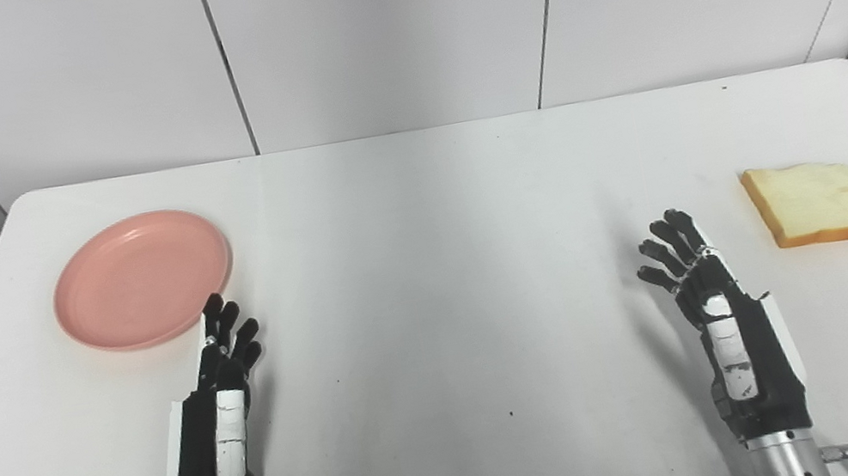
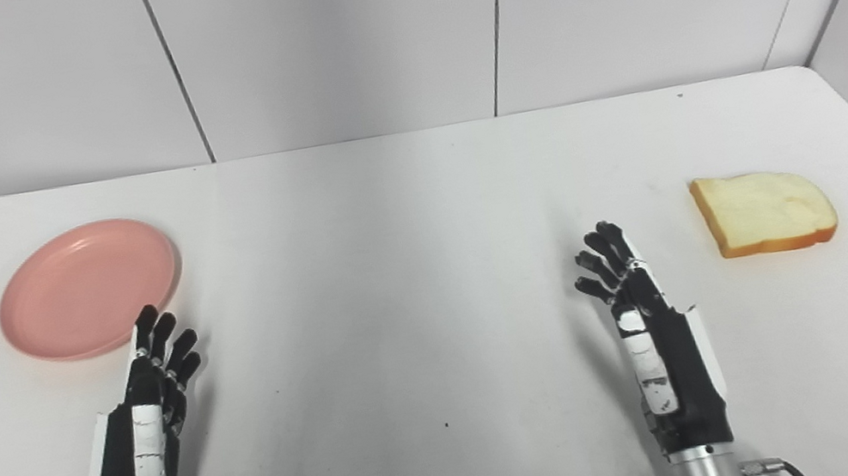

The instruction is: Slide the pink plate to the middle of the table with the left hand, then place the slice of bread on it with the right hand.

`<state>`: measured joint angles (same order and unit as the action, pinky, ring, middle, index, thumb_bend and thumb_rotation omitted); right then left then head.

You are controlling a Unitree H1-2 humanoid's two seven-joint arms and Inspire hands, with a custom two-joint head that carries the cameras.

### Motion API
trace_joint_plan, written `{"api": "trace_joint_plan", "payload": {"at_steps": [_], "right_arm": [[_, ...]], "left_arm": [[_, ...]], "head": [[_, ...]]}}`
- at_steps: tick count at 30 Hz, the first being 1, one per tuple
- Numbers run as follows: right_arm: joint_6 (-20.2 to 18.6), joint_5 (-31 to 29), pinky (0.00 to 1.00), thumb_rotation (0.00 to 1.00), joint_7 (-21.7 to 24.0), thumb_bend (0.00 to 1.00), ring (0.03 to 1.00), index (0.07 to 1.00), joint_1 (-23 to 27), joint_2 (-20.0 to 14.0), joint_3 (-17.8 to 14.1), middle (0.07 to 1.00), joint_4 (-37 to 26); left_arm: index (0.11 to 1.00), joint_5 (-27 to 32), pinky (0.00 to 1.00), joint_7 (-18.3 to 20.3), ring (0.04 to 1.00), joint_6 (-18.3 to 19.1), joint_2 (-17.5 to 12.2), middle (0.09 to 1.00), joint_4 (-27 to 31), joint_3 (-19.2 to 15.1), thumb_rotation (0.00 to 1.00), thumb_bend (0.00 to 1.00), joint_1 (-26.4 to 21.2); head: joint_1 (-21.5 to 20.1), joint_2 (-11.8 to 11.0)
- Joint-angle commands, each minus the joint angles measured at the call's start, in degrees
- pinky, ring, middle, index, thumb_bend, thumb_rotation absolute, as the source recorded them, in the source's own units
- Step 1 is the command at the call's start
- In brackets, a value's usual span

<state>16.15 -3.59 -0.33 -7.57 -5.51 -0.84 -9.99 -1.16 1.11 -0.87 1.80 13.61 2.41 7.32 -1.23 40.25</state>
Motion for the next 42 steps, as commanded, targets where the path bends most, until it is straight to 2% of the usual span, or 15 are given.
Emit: {"api": "trace_joint_plan", "payload": {"at_steps": [1, 11, 16, 19, 36, 37, 40, 42], "right_arm": [[-0.4, 0.1, 0.82, 1.0, 0.4, 0.86, 0.869, 0.92, -0.4, 0.7, 0.0, 0.908, 0.3], [-2.9, 0.6, 0.83, 1.0, 0.2, 0.86, 0.879, 0.914, -0.4, 0.7, 0.1, 0.912, -0.3], [-8.4, -0.6, 0.85, 0.99, 0.5, 0.88, 0.891, 0.915, -0.5, 0.8, 0.2, 0.921, -1.9], [-9.8, -0.6, 0.85, 0.99, 0.5, 0.87, 0.891, 0.919, -0.4, 0.7, 0.2, 0.923, -2.3], [-10.4, -0.8, 0.85, 0.98, 0.6, 0.88, 0.887, 0.916, -0.5, 0.7, 0.1, 0.921, -2.4], [-10.2, -0.8, 0.85, 0.98, 0.6, 0.88, 0.887, 0.917, -0.4, 0.6, 0.1, 0.921, -2.2], [-9.5, -1.0, 0.84, 0.99, 0.9, 0.87, 0.888, 0.921, -0.4, 0.2, -0.1, 0.923, -1.4], [-7.9, -1.7, 0.85, 0.99, 1.4, 0.87, 0.887, 0.921, -0.5, -0.5, -0.5, 0.923, 0.1]], "left_arm": [[1.0, 0.5, 0.95, 0.3, 0.948, -1.9, -0.3, 0.993, 2.0, 0.2, 0.97, 0.87, 0.6], [1.0, 0.6, 0.95, 0.4, 0.954, -2.0, -0.4, 0.993, 1.9, 0.2, 0.97, 0.86, 0.6], [1.0, 0.1, 0.95, 0.3, 0.954, -2.0, -0.5, 0.992, 1.9, 0.3, 0.97, 0.86, 0.6], [1.0, 0.3, 0.95, 0.3, 0.953, -1.7, -0.4, 0.991, 2.0, 0.3, 0.97, 0.87, 0.6], [1.0, 0.0, 0.94, 0.1, 0.949, -1.6, -0.4, 0.996, 1.9, 0.3, 0.98, 0.87, 0.6], [1.0, 0.0, 0.94, 0.1, 0.949, -1.8, -0.3, 0.997, 1.6, 0.4, 0.98, 0.88, 0.6], [1.0, -0.3, 0.94, 0.1, 0.951, -2.7, -0.2, 0.999, 0.8, 0.7, 0.98, 0.85, 0.5], [1.0, -1.1, 0.94, -0.2, 0.949, -4.1, 0.2, 0.994, -0.4, 1.3, 0.98, 0.84, 0.7]], "head": [[0.1, 0.1], [0.0, 0.1], [-0.1, 0.1], [0.0, 0.1], [0.3, -0.2], [1.3, -1.2], [2.3, -2.0], [5.1, -4.0]]}}
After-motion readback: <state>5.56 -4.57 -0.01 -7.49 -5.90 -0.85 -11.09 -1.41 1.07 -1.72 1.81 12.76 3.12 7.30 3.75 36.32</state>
